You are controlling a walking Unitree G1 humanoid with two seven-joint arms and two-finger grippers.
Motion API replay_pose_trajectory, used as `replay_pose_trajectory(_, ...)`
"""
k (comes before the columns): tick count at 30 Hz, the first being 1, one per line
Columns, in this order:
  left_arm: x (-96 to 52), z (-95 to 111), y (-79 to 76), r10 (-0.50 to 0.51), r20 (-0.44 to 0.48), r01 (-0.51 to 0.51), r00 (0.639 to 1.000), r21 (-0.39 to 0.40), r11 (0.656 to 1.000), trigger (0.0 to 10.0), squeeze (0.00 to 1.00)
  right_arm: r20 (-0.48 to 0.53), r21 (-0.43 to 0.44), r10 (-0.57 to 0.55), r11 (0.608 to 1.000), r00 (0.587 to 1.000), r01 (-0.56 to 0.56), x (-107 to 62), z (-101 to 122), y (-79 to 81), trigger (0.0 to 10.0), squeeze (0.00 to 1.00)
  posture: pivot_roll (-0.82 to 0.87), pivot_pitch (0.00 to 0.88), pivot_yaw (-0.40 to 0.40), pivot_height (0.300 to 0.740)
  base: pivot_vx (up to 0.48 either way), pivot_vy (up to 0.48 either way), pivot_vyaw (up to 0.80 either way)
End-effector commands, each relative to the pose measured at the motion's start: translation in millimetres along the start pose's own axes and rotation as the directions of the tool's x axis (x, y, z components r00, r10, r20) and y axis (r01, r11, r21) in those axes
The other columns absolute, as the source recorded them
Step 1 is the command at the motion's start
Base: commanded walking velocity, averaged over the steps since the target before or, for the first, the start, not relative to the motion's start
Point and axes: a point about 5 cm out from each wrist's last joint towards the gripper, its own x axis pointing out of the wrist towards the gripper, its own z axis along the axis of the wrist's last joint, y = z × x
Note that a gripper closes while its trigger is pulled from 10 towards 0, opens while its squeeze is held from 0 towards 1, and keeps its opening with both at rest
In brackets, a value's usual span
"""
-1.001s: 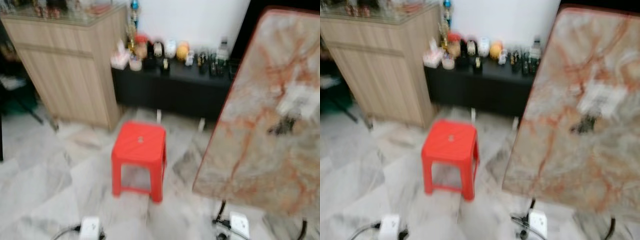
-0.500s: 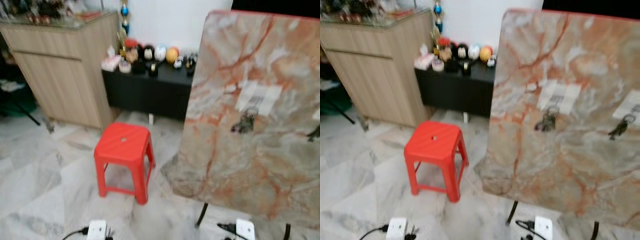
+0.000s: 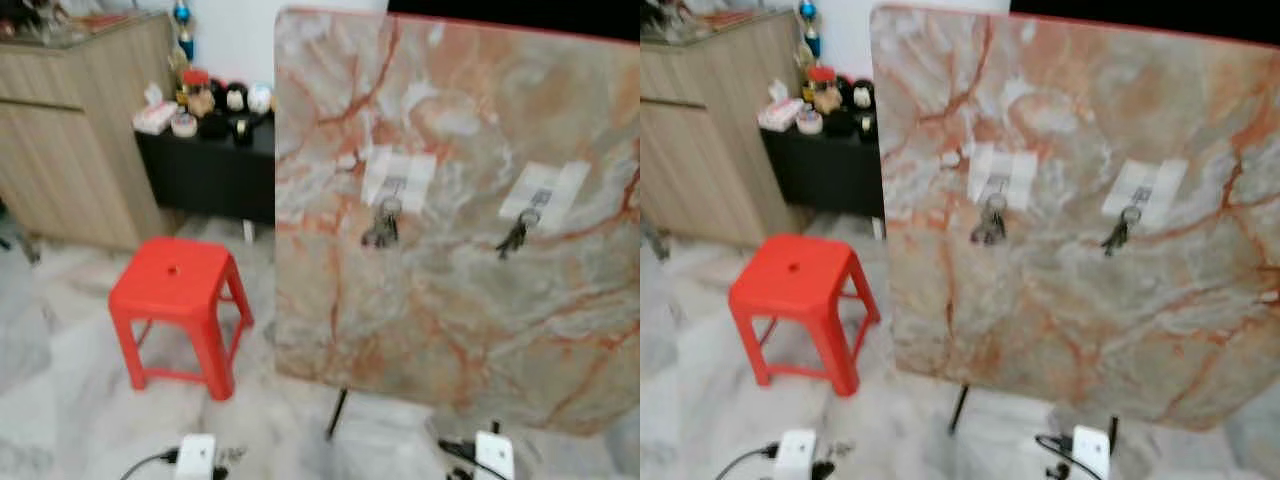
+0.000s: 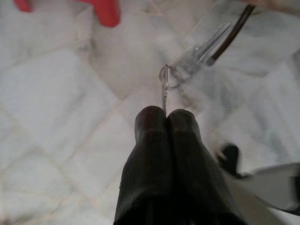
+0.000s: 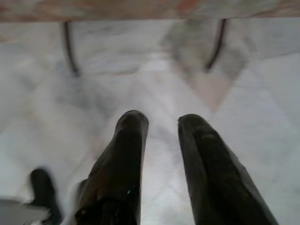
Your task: Hang keys on a hook
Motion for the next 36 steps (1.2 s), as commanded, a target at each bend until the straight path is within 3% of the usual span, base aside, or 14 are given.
replay_pose_trajectory(1,1.2,0.8,-5.3,-0.020,-0.007,0.020,1.000,0.011,1.000,10.0,0.00,0.012,0.002,-0.018,1.000,1.000,0.018,0.3,3.5,-6.2,10.0,0.00,0.08,0.000,-0.044,0.733,0.000,-0.409,0.00)
replay_pose_trajectory(14,2.6,7.2,1.9,-0.016,-0.004,0.016,1.000,0.036,0.999,10.0,0.00,0.016,0.040,-0.016,0.999,1.000,0.016,0.6,4.5,1.0,10.0,0.00,0.08,0.000,-0.017,0.733,0.000,-0.412,0.00)
replay_pose_trajectory(36,1.6,2.8,3.3,-0.002,-0.023,0.003,1.000,0.017,1.000,10.0,0.00,0.016,0.043,-0.019,0.999,1.000,0.018,0.7,5.2,-1.5,10.0,0.00,0.07,0.000,-0.030,0.733,0.000,-0.423,0.00)
